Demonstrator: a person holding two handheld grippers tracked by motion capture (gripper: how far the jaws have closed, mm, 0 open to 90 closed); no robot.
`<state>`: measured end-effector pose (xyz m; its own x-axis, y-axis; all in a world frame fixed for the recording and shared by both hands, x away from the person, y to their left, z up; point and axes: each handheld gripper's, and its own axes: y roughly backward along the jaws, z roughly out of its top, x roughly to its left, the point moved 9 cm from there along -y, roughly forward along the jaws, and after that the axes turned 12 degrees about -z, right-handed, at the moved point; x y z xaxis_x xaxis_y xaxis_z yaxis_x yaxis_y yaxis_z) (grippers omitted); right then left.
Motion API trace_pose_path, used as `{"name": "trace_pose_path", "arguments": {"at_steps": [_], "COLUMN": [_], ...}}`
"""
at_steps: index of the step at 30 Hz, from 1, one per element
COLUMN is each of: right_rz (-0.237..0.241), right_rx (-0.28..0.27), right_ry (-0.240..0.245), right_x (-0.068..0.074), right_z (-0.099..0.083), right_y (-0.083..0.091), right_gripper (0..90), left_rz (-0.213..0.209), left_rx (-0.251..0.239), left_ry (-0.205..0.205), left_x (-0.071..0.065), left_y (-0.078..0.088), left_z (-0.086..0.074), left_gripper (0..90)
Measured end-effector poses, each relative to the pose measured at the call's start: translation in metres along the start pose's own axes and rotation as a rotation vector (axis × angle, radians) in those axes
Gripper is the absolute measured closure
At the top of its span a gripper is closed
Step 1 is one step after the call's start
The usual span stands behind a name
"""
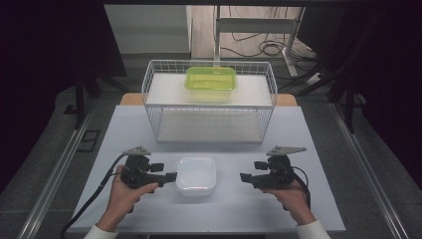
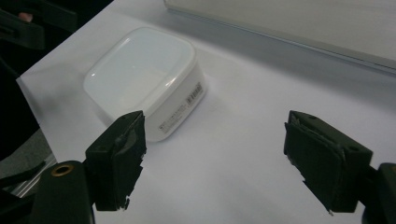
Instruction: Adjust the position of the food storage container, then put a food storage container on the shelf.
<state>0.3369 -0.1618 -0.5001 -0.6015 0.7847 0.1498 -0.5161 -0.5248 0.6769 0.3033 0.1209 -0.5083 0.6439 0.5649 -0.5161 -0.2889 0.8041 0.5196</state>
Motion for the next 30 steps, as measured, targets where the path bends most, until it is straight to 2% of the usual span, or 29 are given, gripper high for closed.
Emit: {"name": "trace_pose_path", "arguments": {"at_steps": [11,14,18,24,27,30], "right_rz": [0.036,0.04,0.057,0.078,0.091,0.102], "right_rx": [-0.01,-0.009,0.0,0.014,0.019,0.028], "right_ry": [0.007,0.004,-0.01,-0.028,-0.039,-0.049], "right_x": [0.01,0.012,0.017,0.025,0.031,0.036], "right_z": [0.003,0.004,0.004,0.004,0.005,0.005], "right_y": [0.002,0.0,-0.005,-0.016,-0.022,-0.028], "right_gripper": [24.3,25.5,27.0,28.4,28.6,28.6], "left_rz": [-0.006,-0.002,-0.011,-0.012,-0.027,-0.023], "left_rx": [0.001,-0.027,-0.038,-0.023,-0.013,-0.008], "left_ry": [-0.011,-0.008,0.008,0.03,0.053,0.076], "left_x": [0.006,0.006,0.008,0.012,0.013,0.016], "left_y": [-0.003,-0.004,-0.005,-0.009,-0.014,-0.016], "left_z": [-0.001,0.002,0.004,0.003,0.002,0.002], "left_gripper": [29.2,31.9,34.2,34.9,34.8,34.7]}}
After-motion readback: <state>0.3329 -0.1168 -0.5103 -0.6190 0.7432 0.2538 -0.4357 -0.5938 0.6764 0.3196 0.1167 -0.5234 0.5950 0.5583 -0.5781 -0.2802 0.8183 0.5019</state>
